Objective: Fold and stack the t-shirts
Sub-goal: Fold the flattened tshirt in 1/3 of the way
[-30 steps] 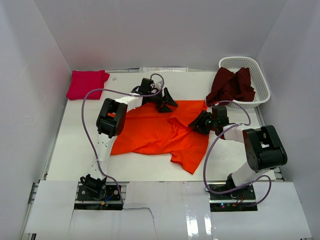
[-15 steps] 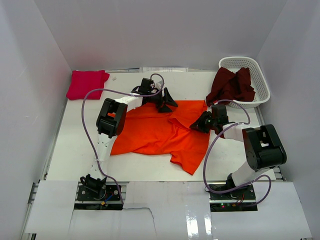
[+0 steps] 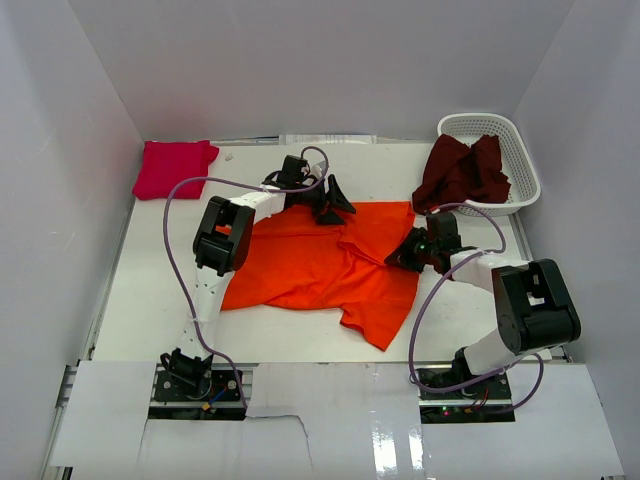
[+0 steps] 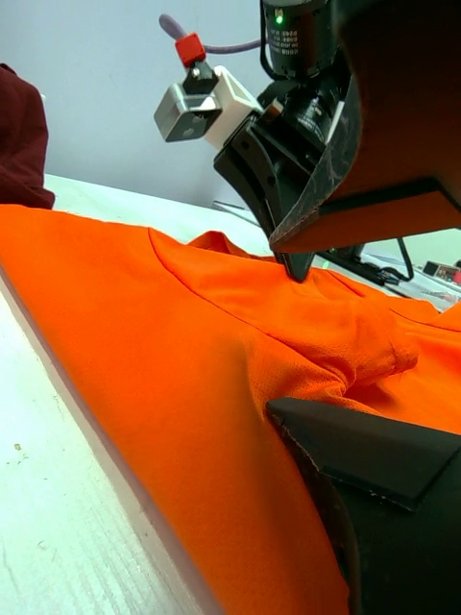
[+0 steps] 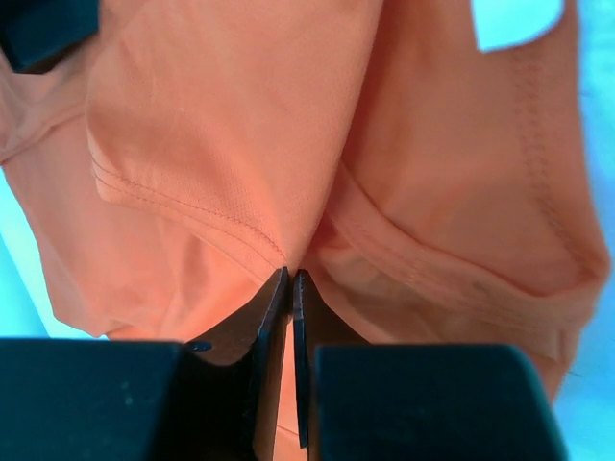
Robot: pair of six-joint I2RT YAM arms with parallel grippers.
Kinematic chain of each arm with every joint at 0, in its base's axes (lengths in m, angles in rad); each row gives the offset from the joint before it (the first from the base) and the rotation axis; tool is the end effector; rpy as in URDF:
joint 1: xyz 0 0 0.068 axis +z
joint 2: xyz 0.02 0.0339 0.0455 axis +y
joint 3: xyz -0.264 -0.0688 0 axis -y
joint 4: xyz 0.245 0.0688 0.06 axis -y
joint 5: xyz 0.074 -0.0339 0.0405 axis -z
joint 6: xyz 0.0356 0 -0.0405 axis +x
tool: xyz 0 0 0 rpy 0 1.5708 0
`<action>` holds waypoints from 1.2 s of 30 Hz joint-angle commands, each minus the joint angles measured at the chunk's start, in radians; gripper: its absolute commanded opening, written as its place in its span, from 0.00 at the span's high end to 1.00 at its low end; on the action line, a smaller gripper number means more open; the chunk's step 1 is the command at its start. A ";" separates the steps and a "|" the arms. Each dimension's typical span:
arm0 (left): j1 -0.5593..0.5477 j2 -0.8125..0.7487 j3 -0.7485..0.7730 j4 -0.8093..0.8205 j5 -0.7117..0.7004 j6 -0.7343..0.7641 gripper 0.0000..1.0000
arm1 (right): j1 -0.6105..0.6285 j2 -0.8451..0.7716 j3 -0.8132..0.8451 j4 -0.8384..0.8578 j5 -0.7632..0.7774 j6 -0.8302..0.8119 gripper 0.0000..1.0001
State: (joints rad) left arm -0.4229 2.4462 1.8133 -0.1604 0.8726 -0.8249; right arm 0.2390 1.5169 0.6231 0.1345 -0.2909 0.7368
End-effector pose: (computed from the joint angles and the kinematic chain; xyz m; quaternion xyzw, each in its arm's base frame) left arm 0.4664 -0.2398 0.1171 -0.0105 0.8538 -0.5181 0.0503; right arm 0.2739 0.0773 0.1493 0.1685 0.8952 0.3007 0.2825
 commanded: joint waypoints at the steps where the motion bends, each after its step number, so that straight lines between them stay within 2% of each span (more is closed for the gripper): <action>1: -0.005 -0.018 0.034 -0.014 -0.009 0.018 0.27 | -0.010 -0.020 -0.028 -0.041 0.012 -0.030 0.89; 5: -0.005 -0.019 0.031 -0.019 -0.009 0.023 0.27 | -0.013 -0.008 -0.019 -0.068 0.015 -0.062 0.87; 7: -0.005 -0.021 0.031 -0.019 -0.007 0.024 0.27 | -0.015 0.002 -0.011 -0.075 0.007 -0.069 0.77; 8: -0.005 -0.021 0.031 -0.022 -0.003 0.024 0.27 | -0.020 0.006 0.001 -0.079 -0.002 -0.076 0.62; 12: -0.005 -0.045 0.024 -0.050 0.031 0.024 0.27 | -0.032 -0.013 0.064 -0.130 0.007 -0.122 0.47; 17: -0.005 -0.175 -0.051 -0.080 0.108 0.021 0.27 | -0.038 -0.083 0.206 -0.266 0.096 -0.203 0.45; 20: -0.004 -0.254 -0.089 -0.113 0.130 0.030 0.27 | -0.038 -0.093 0.256 -0.271 0.114 -0.235 0.46; 24: -0.004 -0.375 -0.121 -0.155 0.158 0.039 0.26 | -0.038 -0.032 0.369 -0.270 0.098 -0.283 0.46; 26: 0.013 -0.435 -0.121 -0.226 0.157 0.079 0.26 | -0.038 0.011 0.420 -0.283 0.078 -0.318 0.46; 29: 0.096 -0.499 -0.212 -0.266 0.143 0.115 0.25 | -0.038 0.109 0.521 -0.321 0.056 -0.375 0.46; 32: 0.234 -0.494 -0.340 -0.313 0.094 0.205 0.25 | -0.033 0.207 0.616 -0.386 0.070 -0.415 0.47; 33: 0.263 -0.486 -0.356 -0.342 0.062 0.290 0.26 | -0.030 0.244 0.635 -0.398 0.075 -0.425 0.47; 34: 0.306 -0.480 -0.367 -0.407 -0.061 0.326 0.26 | -0.020 0.258 0.653 -0.415 0.084 -0.433 0.47; 36: 0.329 -0.480 -0.393 -0.453 -0.183 0.381 0.26 | 0.006 0.279 0.690 -0.447 0.148 -0.453 0.47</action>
State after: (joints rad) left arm -0.1600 1.9347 1.4841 -0.4408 0.8993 -0.5949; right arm 0.2150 1.7840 1.2469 -0.2276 -0.1967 0.3534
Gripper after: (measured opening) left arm 0.743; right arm 0.533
